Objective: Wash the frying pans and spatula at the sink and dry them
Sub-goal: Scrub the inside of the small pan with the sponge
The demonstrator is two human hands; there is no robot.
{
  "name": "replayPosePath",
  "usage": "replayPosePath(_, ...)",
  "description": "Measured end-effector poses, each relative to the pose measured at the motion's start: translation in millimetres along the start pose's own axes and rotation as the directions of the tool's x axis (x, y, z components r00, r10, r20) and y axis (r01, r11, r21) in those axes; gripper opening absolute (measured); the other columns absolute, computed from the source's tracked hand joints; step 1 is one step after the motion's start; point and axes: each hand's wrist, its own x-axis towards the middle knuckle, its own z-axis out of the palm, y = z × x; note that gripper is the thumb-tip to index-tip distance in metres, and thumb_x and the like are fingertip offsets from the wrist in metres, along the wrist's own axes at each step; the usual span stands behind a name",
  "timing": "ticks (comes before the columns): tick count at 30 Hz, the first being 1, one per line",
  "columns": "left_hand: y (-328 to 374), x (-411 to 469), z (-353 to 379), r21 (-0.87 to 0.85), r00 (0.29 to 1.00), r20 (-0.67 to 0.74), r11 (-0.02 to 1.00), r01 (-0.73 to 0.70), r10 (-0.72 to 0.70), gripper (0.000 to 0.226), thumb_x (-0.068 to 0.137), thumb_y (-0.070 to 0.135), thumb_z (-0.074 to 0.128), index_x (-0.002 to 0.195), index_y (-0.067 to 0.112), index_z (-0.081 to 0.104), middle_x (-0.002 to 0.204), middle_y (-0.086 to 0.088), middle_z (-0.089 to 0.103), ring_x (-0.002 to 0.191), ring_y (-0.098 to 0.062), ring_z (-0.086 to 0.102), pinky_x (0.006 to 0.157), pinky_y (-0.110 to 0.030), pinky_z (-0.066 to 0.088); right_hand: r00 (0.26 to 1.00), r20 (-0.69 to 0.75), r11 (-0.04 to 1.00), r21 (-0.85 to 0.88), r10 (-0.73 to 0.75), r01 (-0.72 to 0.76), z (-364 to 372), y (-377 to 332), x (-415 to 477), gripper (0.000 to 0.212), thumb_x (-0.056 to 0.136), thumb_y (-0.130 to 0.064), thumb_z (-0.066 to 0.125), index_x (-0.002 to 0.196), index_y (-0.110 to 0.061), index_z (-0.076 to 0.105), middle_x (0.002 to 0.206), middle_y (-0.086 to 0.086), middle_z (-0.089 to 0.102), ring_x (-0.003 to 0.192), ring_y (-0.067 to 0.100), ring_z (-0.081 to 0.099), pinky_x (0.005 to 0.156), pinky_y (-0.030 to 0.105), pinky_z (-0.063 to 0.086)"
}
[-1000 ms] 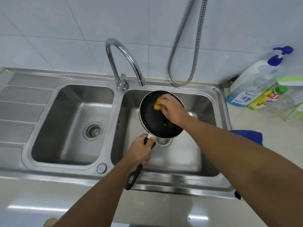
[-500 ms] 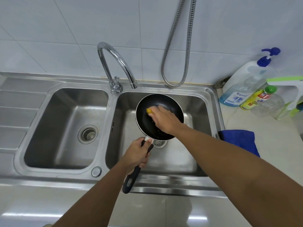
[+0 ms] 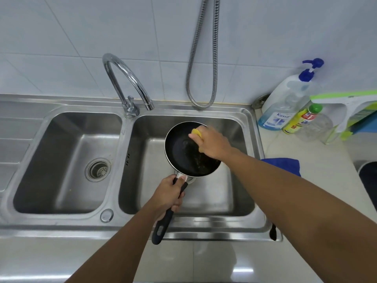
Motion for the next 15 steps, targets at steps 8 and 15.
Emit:
replayPosePath(8,2,7,11,-0.048,1.000,-0.022,0.999,0.021,-0.022,0.030,0.109,0.038,0.047,0.100,0.010,0.052,0.070,-0.008,0.048,0.045,-0.012,0.031,0.037,-0.020,0.028,0.882,-0.328,0.930,-0.025,0.340,-0.368,-44,127,-41,0.053,0.091,-0.046,0.060,0.138,-0.023,0.048,0.129,0.013,0.047,0.111,0.034,0.054,0.088,0.045,0.045)
replayPosePath(15,5,11,9,-0.088,1.000,-0.024,0.996,0.015,-0.017,0.030,0.109,0.037,0.048,0.100,0.010,0.051,0.071,-0.008,0.048,0.045,-0.012,0.031,0.037,-0.020,0.028,0.851,-0.311,0.877,-0.097,0.423,-0.471,-43,181,-50,0.042,0.100,-0.035,0.059,0.129,-0.006,0.051,0.131,0.022,0.045,0.113,0.041,0.049,0.089,0.051,0.046)
